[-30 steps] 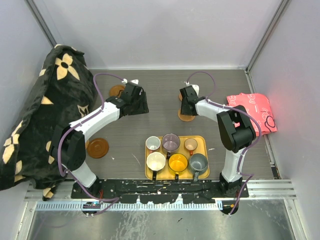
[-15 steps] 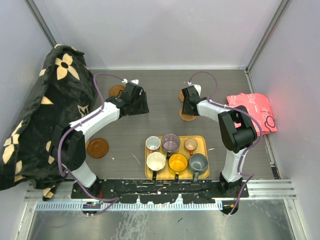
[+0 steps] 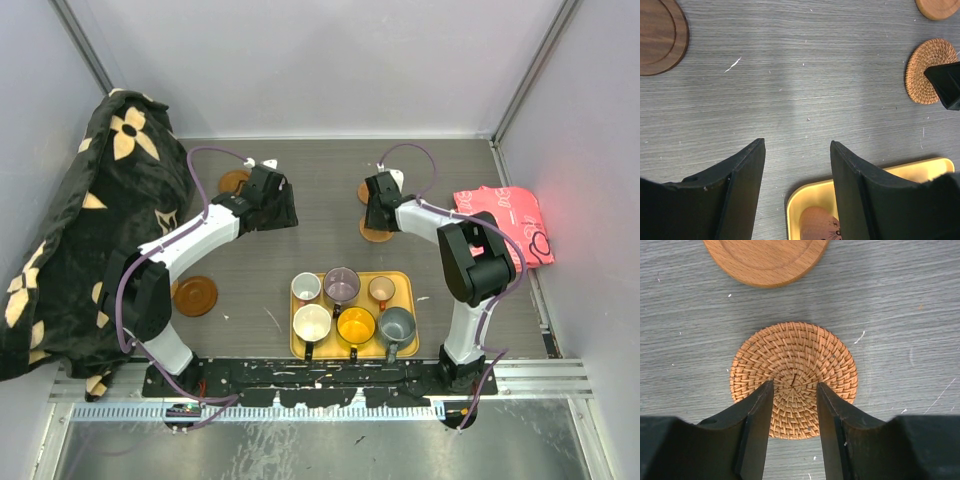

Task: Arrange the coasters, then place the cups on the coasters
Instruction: Move the coaster to the center of the board.

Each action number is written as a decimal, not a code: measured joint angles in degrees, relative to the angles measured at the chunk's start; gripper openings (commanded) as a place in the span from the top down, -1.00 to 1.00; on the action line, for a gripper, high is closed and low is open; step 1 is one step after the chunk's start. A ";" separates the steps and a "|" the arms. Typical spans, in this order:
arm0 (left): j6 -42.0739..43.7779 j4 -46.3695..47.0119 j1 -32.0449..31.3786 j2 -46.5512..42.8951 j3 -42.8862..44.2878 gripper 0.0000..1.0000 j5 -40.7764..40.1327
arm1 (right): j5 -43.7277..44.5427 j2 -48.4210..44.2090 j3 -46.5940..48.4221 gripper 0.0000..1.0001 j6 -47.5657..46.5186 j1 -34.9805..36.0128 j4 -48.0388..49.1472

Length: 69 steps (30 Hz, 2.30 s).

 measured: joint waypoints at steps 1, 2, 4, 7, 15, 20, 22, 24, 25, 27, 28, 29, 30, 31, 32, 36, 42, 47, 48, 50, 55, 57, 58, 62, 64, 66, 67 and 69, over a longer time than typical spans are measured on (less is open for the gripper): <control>0.00 0.00 0.00 0.00 0.00 -0.12 0.02 | -0.15 -0.09 -0.02 0.07 0.00 0.00 -0.09; 0.00 0.00 0.00 0.00 0.00 -0.12 0.04 | -0.26 -0.15 -0.04 0.08 -0.02 0.00 -0.13; 0.00 0.00 0.00 0.00 0.00 -0.12 0.07 | -0.66 -0.44 -0.13 0.07 0.00 0.00 -0.24; -0.02 0.00 0.00 0.00 0.00 -0.12 0.07 | -1.09 -1.25 -0.17 0.06 -0.02 0.00 -0.55; 0.02 -0.02 0.04 0.00 0.07 -0.12 -0.31 | -1.49 -6.67 -0.24 0.06 -0.02 0.00 -1.42; -0.44 -0.61 1.49 1.81 3.28 -0.13 -2.36 | -1.77 -12.57 -2.16 0.06 -0.02 0.00 -1.25; -1.03 -0.59 2.75 3.19 5.01 -0.12 -3.48 | -1.95 -15.26 -3.58 0.06 0.00 0.00 -1.20; -1.62 -0.76 4.22 4.87 6.93 -0.12 -4.76 | -2.10 -17.70 -4.81 0.06 0.02 0.00 -1.20; -1.77 -0.98 5.22 6.29 8.41 -0.12 -5.44 | -2.21 -18.82 -5.33 0.06 0.02 0.00 -1.18; -1.92 -1.66 6.75 9.01 11.06 -0.12 -6.45 | -2.49 -20.46 -6.14 0.06 0.00 0.00 -1.05; -1.92 -1.64 7.39 10.34 12.17 -0.12 -6.84 | -2.56 -21.22 -6.58 0.06 0.00 0.00 -0.94; -1.92 -1.77 8.04 11.72 13.29 -0.12 -7.15 | -2.62 -21.75 -6.95 0.06 -0.02 0.00 -0.90; -1.92 -1.86 8.76 13.11 14.36 -0.11 -7.41 | -2.69 -22.12 -7.21 0.06 -0.02 0.00 -0.87; -1.90 -1.86 9.40 14.43 15.23 -0.07 -7.61 | -2.75 -22.40 -7.56 0.07 -0.04 0.00 -0.74; -1.90 -1.88 10.12 15.74 16.00 -0.03 -7.76 | -2.78 -22.60 -7.93 0.08 -0.04 0.00 -0.61; -1.86 -2.49 12.85 19.85 18.05 0.02 -8.15 | -4.02 -22.91 -9.27 0.08 -0.04 0.00 -0.22; -1.46 -2.95 15.96 24.81 21.51 0.20 -8.79 | -5.33 -22.93 -9.77 0.10 -0.04 0.00 0.09; -1.03 -2.99 17.57 28.17 24.94 0.28 -9.01 | -5.75 -22.95 -9.92 0.09 -0.04 0.00 0.44; -0.83 -3.02 17.75 28.72 25.66 0.30 -9.07 | -5.77 -22.95 -9.97 0.09 -0.04 0.00 0.46; -0.11 -2.97 18.10 30.03 27.39 0.30 -9.22 | -5.77 -22.95 -10.08 0.09 -0.04 0.00 0.46; 0.72 -2.69 18.75 32.30 30.25 0.31 -9.27 | -5.92 -22.95 -10.38 0.09 -0.04 0.00 0.46; 1.07 -2.67 18.91 33.27 31.41 0.33 -9.31 | -5.95 -22.95 -10.40 0.09 -0.04 0.00 0.46; 1.20 -2.64 19.08 34.03 32.33 0.34 -9.35 | -5.95 -22.95 -10.40 0.09 -0.02 0.00 0.48; 1.62 -2.58 19.78 35.82 33.90 0.33 -9.68 | -5.95 -22.95 -10.40 0.09 -0.04 0.00 0.48; 1.64 -2.62 20.22 36.37 34.16 0.32 -9.90 | -5.95 -22.95 -10.40 0.09 -0.04 0.00 0.48; 1.64 -2.62 20.68 36.74 34.29 0.32 -10.23 | -5.92 -22.95 -10.40 0.09 -0.04 0.00 0.48; 1.64 -2.62 20.92 36.89 34.38 0.32 -10.32 | -5.92 -22.95 -10.43 0.09 -0.04 0.00 0.48; 1.66 -2.60 21.33 37.13 34.47 0.31 -10.45 | -5.95 -22.93 -10.40 0.09 -0.04 0.00 0.48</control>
